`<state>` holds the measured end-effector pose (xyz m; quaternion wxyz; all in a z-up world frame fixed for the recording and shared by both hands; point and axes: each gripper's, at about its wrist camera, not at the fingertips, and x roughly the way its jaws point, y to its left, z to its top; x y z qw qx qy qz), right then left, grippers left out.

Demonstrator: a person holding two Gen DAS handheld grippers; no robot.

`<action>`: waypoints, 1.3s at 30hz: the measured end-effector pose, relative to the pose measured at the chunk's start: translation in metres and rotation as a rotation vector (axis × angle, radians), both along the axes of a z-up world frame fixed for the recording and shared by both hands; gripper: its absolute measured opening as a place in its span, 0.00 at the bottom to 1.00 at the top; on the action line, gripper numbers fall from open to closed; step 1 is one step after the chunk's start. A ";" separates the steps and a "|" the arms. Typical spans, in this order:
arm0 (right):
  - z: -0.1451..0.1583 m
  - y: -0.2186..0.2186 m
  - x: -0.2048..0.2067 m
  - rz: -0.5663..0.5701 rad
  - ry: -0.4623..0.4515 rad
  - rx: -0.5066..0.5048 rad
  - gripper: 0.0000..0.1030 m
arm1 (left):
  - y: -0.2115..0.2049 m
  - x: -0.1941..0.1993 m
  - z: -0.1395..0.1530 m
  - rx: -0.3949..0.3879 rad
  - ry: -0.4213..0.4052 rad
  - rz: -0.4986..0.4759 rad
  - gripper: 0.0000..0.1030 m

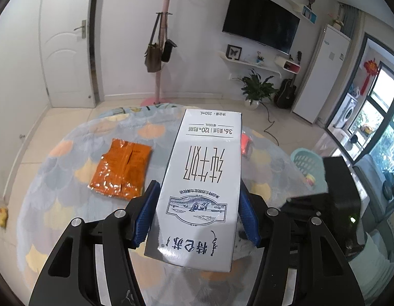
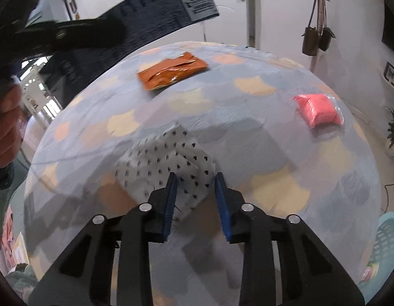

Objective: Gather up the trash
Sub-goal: 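Grasp the polka-dot tissue pack with right tool while left tool holds the carton, then carry carton and tissue pack to the blue basket and open both tools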

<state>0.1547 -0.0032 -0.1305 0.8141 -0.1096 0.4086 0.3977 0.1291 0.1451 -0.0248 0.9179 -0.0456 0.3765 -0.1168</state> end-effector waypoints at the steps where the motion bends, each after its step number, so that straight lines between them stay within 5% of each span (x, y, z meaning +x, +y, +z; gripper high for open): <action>1: 0.001 0.000 -0.004 0.011 0.005 0.010 0.24 | 0.002 -0.001 0.000 -0.002 0.000 0.002 0.55; 9: -0.005 0.000 -0.012 0.039 0.057 0.025 0.27 | 0.007 -0.018 -0.008 -0.018 0.005 0.012 0.55; 12: -0.003 0.008 -0.003 0.021 0.077 0.047 0.59 | 0.007 -0.020 -0.010 -0.020 0.005 0.015 0.55; 16: -0.002 0.022 -0.001 0.023 0.073 0.042 0.59 | 0.005 -0.021 -0.010 -0.015 0.001 0.014 0.55; 19: -0.003 0.034 -0.006 0.046 0.081 0.053 0.47 | 0.005 -0.022 -0.009 -0.017 -0.009 0.023 0.55; 21: -0.004 0.038 -0.010 0.072 0.118 0.072 0.08 | 0.004 -0.023 -0.006 -0.017 -0.027 0.032 0.55; 31: 0.038 -0.023 -0.021 -0.067 0.036 0.204 0.04 | -0.019 -0.025 0.025 -0.096 -0.119 0.032 0.55; 39: 0.098 -0.126 -0.025 -0.315 -0.178 0.244 0.04 | -0.085 0.001 0.055 -0.163 -0.159 -0.096 0.55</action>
